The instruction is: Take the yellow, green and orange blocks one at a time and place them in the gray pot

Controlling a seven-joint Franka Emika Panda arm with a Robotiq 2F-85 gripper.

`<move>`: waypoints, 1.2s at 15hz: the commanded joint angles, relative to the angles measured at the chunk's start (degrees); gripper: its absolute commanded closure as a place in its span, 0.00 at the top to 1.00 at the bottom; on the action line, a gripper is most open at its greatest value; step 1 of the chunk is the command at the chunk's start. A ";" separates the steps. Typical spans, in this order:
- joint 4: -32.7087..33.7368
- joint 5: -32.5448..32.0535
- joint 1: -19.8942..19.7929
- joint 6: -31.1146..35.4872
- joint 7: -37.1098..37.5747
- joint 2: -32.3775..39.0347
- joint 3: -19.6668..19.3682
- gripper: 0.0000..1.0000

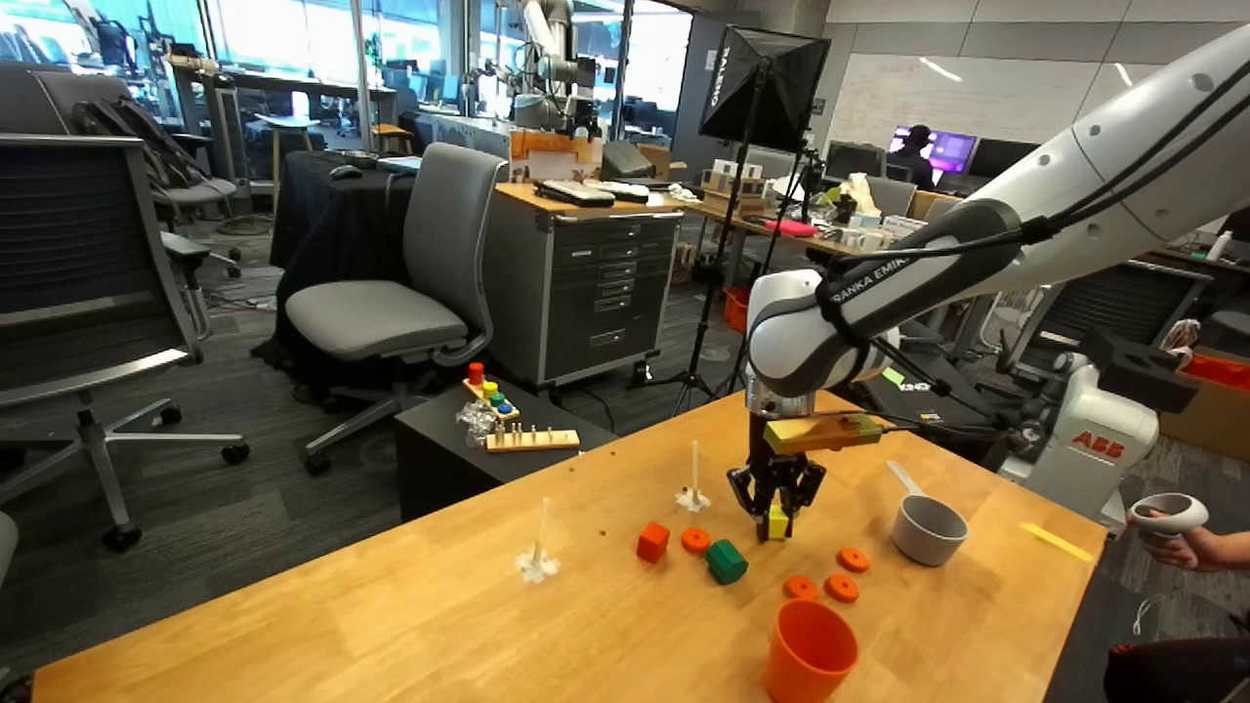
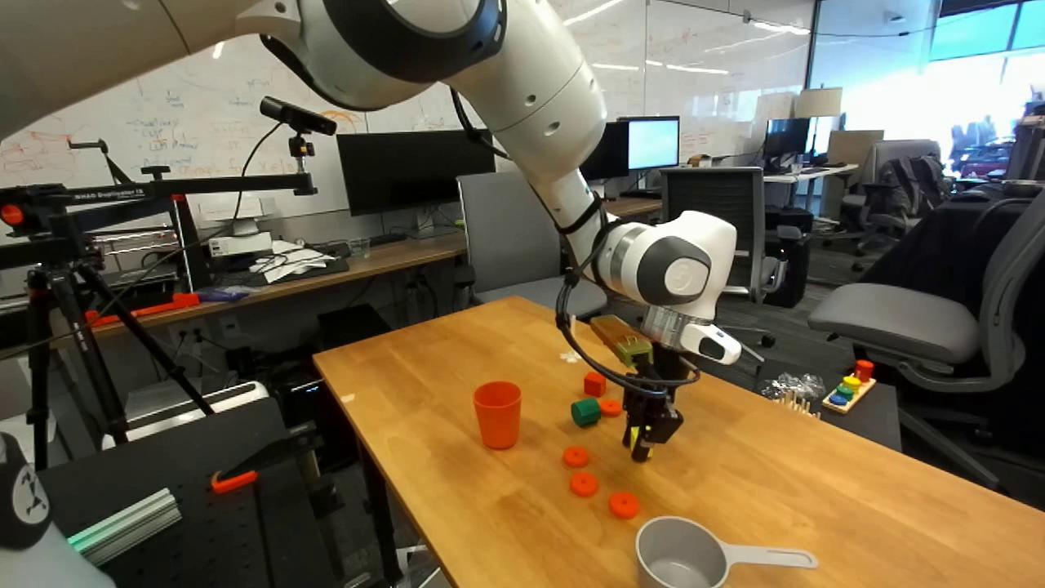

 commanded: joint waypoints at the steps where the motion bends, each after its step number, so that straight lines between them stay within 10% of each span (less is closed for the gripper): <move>1: 1.67 -1.54 0.40 -1.51 0.45 0.54 -0.65 0.13; 18: -36.18 -0.86 -2.32 6.04 2.58 -30.14 -6.13 0.14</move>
